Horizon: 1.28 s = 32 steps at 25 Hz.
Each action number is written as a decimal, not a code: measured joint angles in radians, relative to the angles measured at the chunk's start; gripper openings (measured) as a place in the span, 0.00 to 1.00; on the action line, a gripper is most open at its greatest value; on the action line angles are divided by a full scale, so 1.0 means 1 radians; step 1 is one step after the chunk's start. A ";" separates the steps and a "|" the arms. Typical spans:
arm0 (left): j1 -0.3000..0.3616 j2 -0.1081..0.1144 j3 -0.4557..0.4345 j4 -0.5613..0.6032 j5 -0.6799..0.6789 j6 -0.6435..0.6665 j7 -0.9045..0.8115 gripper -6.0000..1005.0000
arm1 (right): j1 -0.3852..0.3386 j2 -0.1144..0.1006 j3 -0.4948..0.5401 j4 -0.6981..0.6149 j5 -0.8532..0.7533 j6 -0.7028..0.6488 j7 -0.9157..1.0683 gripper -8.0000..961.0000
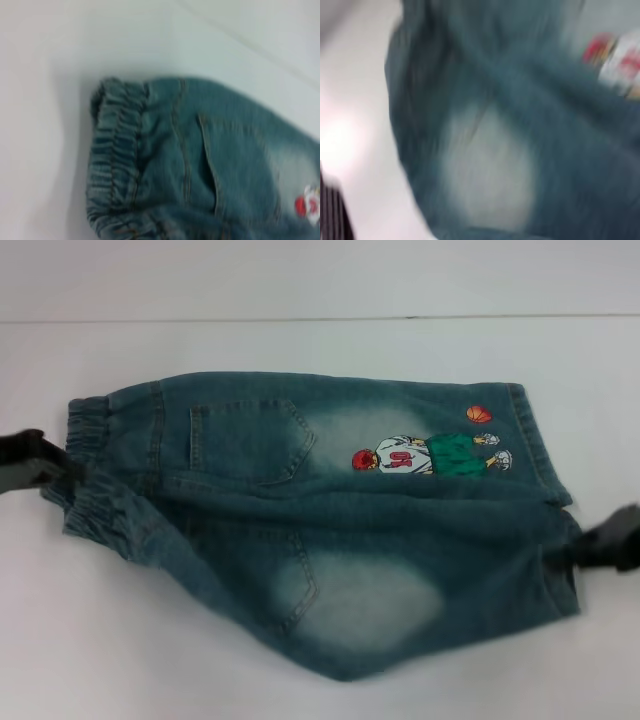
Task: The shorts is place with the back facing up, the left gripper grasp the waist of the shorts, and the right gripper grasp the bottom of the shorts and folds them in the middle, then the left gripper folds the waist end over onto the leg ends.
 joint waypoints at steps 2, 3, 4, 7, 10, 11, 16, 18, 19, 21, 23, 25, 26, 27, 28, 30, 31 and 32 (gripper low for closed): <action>0.012 0.003 -0.022 0.000 -0.016 -0.020 0.000 0.04 | -0.053 -0.005 0.094 0.000 0.143 0.007 -0.049 0.02; 0.020 0.004 -0.034 -0.001 -0.027 -0.036 0.000 0.04 | -0.053 -0.005 0.094 0.000 0.143 0.007 -0.049 0.02; 0.028 0.004 -0.044 -0.001 -0.034 -0.050 0.000 0.04 | -0.073 -0.005 0.114 0.003 0.193 0.019 -0.061 0.02; 0.050 0.001 -0.075 -0.003 -0.080 -0.090 0.001 0.04 | -0.120 0.004 0.138 0.013 0.301 0.095 -0.078 0.02; 0.062 -0.003 -0.078 -0.019 -0.125 -0.118 0.013 0.04 | -0.149 0.035 0.140 0.019 0.369 0.211 -0.094 0.02; 0.064 -0.004 -0.077 -0.047 -0.160 -0.139 0.039 0.04 | -0.152 0.046 0.140 0.023 0.385 0.245 -0.103 0.02; 0.065 -0.015 -0.073 -0.100 -0.214 -0.195 0.102 0.05 | -0.135 0.078 0.131 0.075 0.415 0.388 -0.150 0.02; 0.065 -0.021 -0.077 -0.104 -0.219 -0.222 0.118 0.05 | -0.126 0.084 0.131 0.087 0.421 0.424 -0.160 0.02; 0.066 -0.023 -0.077 -0.105 -0.223 -0.230 0.123 0.05 | -0.123 0.087 0.132 0.091 0.426 0.443 -0.164 0.02; 0.067 -0.029 -0.077 -0.105 -0.238 -0.255 0.138 0.05 | -0.117 0.092 0.134 0.095 0.440 0.477 -0.169 0.02; 0.067 -0.036 -0.076 -0.105 -0.252 -0.283 0.149 0.05 | -0.112 0.096 0.135 0.097 0.451 0.514 -0.169 0.02; 0.067 -0.042 -0.077 -0.108 -0.271 -0.310 0.163 0.05 | -0.107 0.097 0.135 0.102 0.465 0.557 -0.170 0.02; 0.067 -0.044 -0.077 -0.111 -0.281 -0.318 0.171 0.05 | -0.105 0.097 0.133 0.105 0.468 0.570 -0.170 0.02; 0.068 -0.045 -0.075 -0.117 -0.289 -0.326 0.179 0.05 | -0.101 0.097 0.129 0.110 0.470 0.585 -0.170 0.02; 0.068 -0.045 -0.071 -0.125 -0.290 -0.329 0.185 0.05 | -0.098 0.097 0.126 0.116 0.470 0.594 -0.171 0.02; 0.069 -0.040 -0.060 -0.128 -0.284 -0.318 0.193 0.05 | -0.091 0.097 0.118 0.129 0.468 0.604 -0.174 0.02; 0.070 -0.039 -0.056 -0.127 -0.283 -0.314 0.196 0.05 | -0.088 0.097 0.112 0.133 0.468 0.610 -0.175 0.02; 0.077 -0.035 -0.046 -0.113 -0.280 -0.286 0.209 0.05 | -0.086 0.098 0.104 0.138 0.468 0.618 -0.177 0.02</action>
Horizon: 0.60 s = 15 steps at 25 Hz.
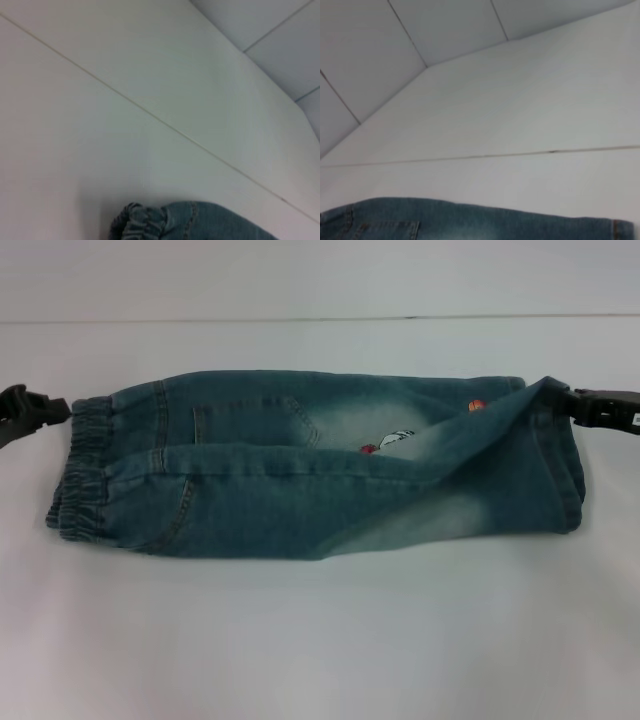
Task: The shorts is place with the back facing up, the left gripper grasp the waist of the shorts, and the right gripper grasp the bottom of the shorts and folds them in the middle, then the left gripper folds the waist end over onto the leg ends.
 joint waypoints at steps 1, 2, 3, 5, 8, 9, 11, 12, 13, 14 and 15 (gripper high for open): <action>0.003 0.002 0.002 0.006 0.000 0.017 0.007 0.05 | 0.001 0.001 -0.005 0.002 0.000 0.005 -0.002 0.02; 0.003 0.002 0.002 0.006 0.000 0.017 0.007 0.05 | 0.002 0.001 -0.009 0.005 0.000 0.010 -0.004 0.02; 0.012 0.013 0.007 0.031 0.008 0.083 0.025 0.05 | 0.003 0.001 -0.012 0.008 0.000 0.013 -0.006 0.02; 0.015 0.018 0.008 0.046 0.020 0.119 0.028 0.05 | 0.005 0.002 -0.015 0.011 0.001 0.017 -0.006 0.02; 0.020 0.025 0.008 0.097 0.079 0.225 0.025 0.05 | 0.013 0.003 -0.016 0.017 0.001 0.021 -0.006 0.02; 0.023 0.025 0.008 0.114 0.094 0.252 0.022 0.06 | 0.015 0.003 -0.017 0.017 0.001 0.022 -0.006 0.02; 0.031 0.021 0.007 0.139 0.110 0.278 0.019 0.09 | 0.018 0.003 -0.022 0.017 0.001 0.026 -0.006 0.02; 0.035 0.019 0.008 0.142 0.111 0.278 0.018 0.10 | 0.019 0.003 -0.026 0.018 0.001 0.029 -0.006 0.02; 0.037 0.018 0.008 0.143 0.112 0.276 0.018 0.11 | 0.020 0.004 -0.030 0.018 0.002 0.032 -0.006 0.02; 0.039 0.016 0.008 0.140 0.112 0.271 0.018 0.12 | 0.022 0.004 -0.036 0.018 0.003 0.033 -0.006 0.02; 0.040 0.013 0.008 0.138 0.112 0.263 0.020 0.17 | 0.023 0.004 -0.038 0.018 0.004 0.034 -0.006 0.02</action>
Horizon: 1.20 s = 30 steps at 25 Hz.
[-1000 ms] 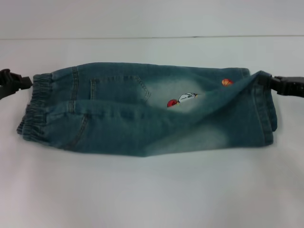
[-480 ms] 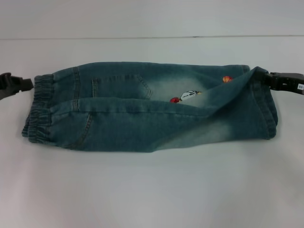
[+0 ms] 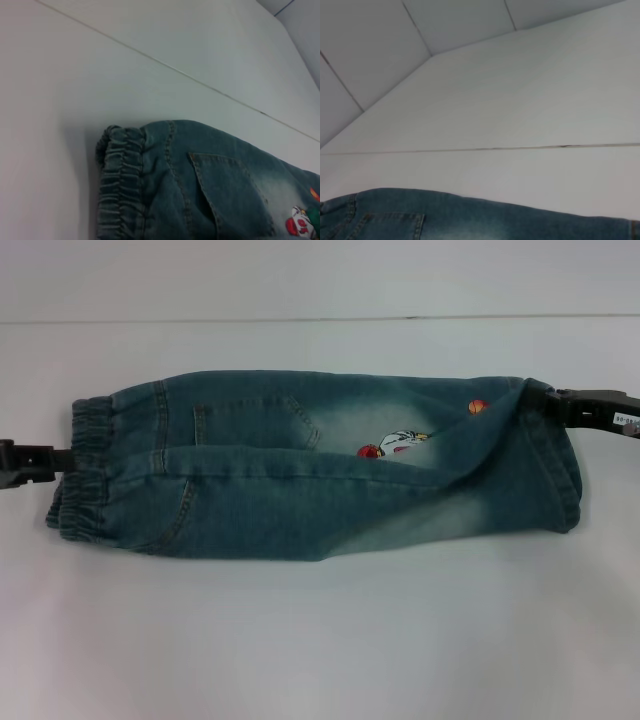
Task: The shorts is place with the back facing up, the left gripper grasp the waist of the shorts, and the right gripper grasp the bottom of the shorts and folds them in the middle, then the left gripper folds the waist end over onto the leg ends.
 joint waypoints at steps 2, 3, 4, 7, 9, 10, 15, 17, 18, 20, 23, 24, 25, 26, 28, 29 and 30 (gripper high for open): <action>0.000 -0.009 0.000 -0.002 0.000 -0.020 0.007 0.27 | 0.003 0.001 -0.005 0.000 0.000 0.001 0.000 0.02; 0.000 -0.014 0.000 -0.002 -0.001 -0.035 0.011 0.32 | 0.005 0.002 -0.006 0.000 -0.001 0.001 0.000 0.02; 0.000 -0.019 0.000 -0.003 -0.002 -0.049 0.015 0.37 | 0.007 0.003 -0.006 0.000 -0.002 0.002 0.000 0.02; -0.005 -0.027 0.002 -0.019 -0.004 -0.084 0.028 0.62 | 0.009 0.004 -0.006 0.000 -0.002 0.002 0.000 0.02; -0.010 -0.028 0.013 -0.035 -0.004 -0.112 0.035 0.65 | 0.011 0.005 -0.008 0.000 -0.001 0.003 0.000 0.02; -0.011 -0.029 0.019 -0.040 -0.005 -0.122 0.037 0.67 | 0.011 0.005 -0.010 0.000 0.000 0.003 0.000 0.02; -0.016 -0.030 0.060 -0.067 -0.006 -0.162 0.038 0.75 | 0.013 0.010 -0.016 0.000 0.002 0.011 -0.001 0.02; -0.018 -0.031 0.072 -0.070 -0.007 -0.165 0.038 0.78 | 0.013 0.011 -0.016 0.002 0.002 0.015 -0.002 0.02; -0.019 -0.032 0.077 -0.070 -0.008 -0.165 0.038 0.80 | 0.013 0.012 -0.016 0.005 0.002 0.015 -0.002 0.02; -0.019 -0.036 0.078 -0.067 -0.009 -0.165 0.038 0.79 | 0.014 0.012 -0.016 0.010 0.001 0.015 -0.003 0.02; -0.018 -0.041 0.075 -0.060 -0.010 -0.170 0.039 0.79 | 0.014 0.012 -0.016 0.013 0.002 0.016 -0.005 0.02; -0.018 -0.041 0.075 -0.059 -0.010 -0.170 0.039 0.74 | 0.015 0.012 -0.016 0.013 0.002 0.017 -0.005 0.02; -0.018 -0.042 0.076 -0.059 -0.010 -0.170 0.040 0.69 | 0.015 0.012 -0.016 0.013 0.002 0.017 -0.006 0.02; -0.018 -0.042 0.077 -0.059 -0.010 -0.171 0.040 0.65 | 0.015 0.012 -0.016 0.013 0.002 0.017 -0.006 0.02; -0.018 -0.043 0.078 -0.060 -0.010 -0.176 0.040 0.55 | 0.015 0.011 -0.016 0.014 0.002 0.017 -0.007 0.02; -0.018 -0.043 0.079 -0.061 -0.010 -0.179 0.040 0.51 | 0.015 0.011 -0.016 0.014 0.002 0.017 -0.009 0.02; -0.019 -0.043 0.079 -0.062 -0.010 -0.181 0.040 0.47 | 0.015 0.011 -0.016 0.014 0.002 0.017 -0.010 0.02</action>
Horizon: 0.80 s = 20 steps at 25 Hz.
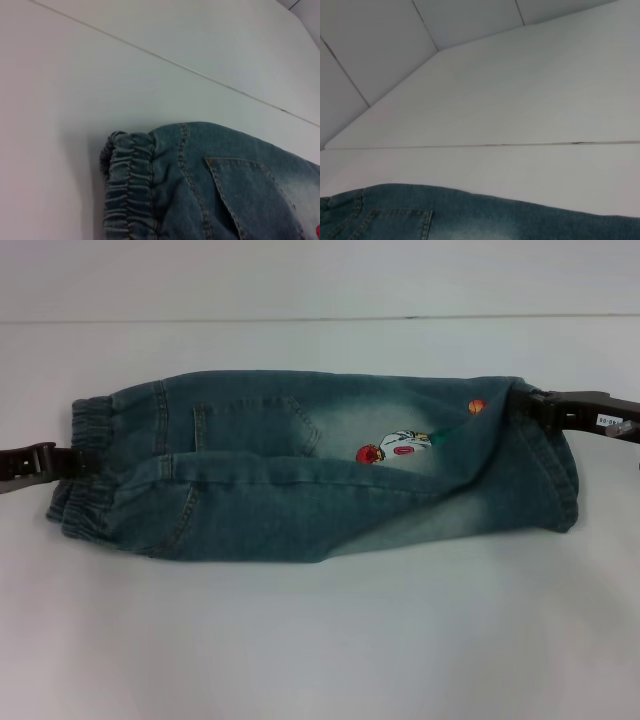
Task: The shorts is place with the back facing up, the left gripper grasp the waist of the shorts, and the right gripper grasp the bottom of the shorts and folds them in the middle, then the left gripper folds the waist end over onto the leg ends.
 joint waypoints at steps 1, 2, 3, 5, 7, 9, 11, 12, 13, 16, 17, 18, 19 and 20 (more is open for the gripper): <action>-0.001 0.000 0.000 -0.001 0.000 -0.002 0.000 0.43 | 0.000 0.000 0.000 0.000 0.000 0.000 0.000 0.02; -0.001 -0.001 0.000 -0.002 0.000 -0.004 0.000 0.38 | 0.000 0.000 0.000 0.001 0.000 0.000 -0.001 0.02; -0.001 -0.002 0.000 -0.003 0.000 -0.007 0.000 0.34 | 0.000 0.000 0.000 0.001 0.000 0.000 -0.001 0.02; -0.001 -0.003 0.000 -0.003 0.000 -0.010 0.000 0.27 | 0.000 0.000 0.000 0.001 0.000 0.000 -0.002 0.02; -0.002 -0.004 0.000 -0.004 0.000 -0.011 0.000 0.20 | 0.000 0.000 0.000 0.001 0.000 0.001 -0.002 0.02; -0.002 -0.006 0.000 -0.004 -0.001 -0.011 0.001 0.14 | 0.000 0.000 0.000 0.001 0.001 0.002 -0.002 0.02; -0.002 -0.007 -0.002 -0.004 -0.009 -0.011 0.001 0.08 | 0.000 0.001 0.000 0.002 0.002 0.004 -0.002 0.02; -0.002 -0.007 -0.003 -0.004 -0.012 -0.011 0.000 0.07 | 0.000 0.001 0.000 0.001 0.002 0.006 -0.002 0.02; -0.002 -0.007 -0.005 -0.004 -0.015 -0.011 0.000 0.06 | 0.000 0.001 0.000 0.002 0.002 0.007 -0.002 0.02; 0.002 -0.007 -0.011 -0.002 -0.045 -0.011 -0.005 0.03 | 0.000 0.001 0.007 0.002 0.007 0.011 -0.003 0.02; 0.003 -0.007 -0.013 -0.001 -0.057 -0.011 -0.005 0.03 | -0.001 0.001 0.009 0.002 0.013 0.011 -0.002 0.02; 0.006 -0.007 -0.018 -0.001 -0.079 -0.012 -0.005 0.03 | -0.002 -0.001 0.010 0.002 0.024 0.012 -0.002 0.02; 0.008 -0.006 -0.026 -0.002 -0.098 -0.016 -0.005 0.03 | -0.004 -0.003 0.010 0.002 0.038 0.012 -0.001 0.02; 0.009 -0.004 -0.035 -0.003 -0.114 -0.021 -0.005 0.04 | -0.007 -0.006 0.010 0.002 0.057 0.012 0.001 0.02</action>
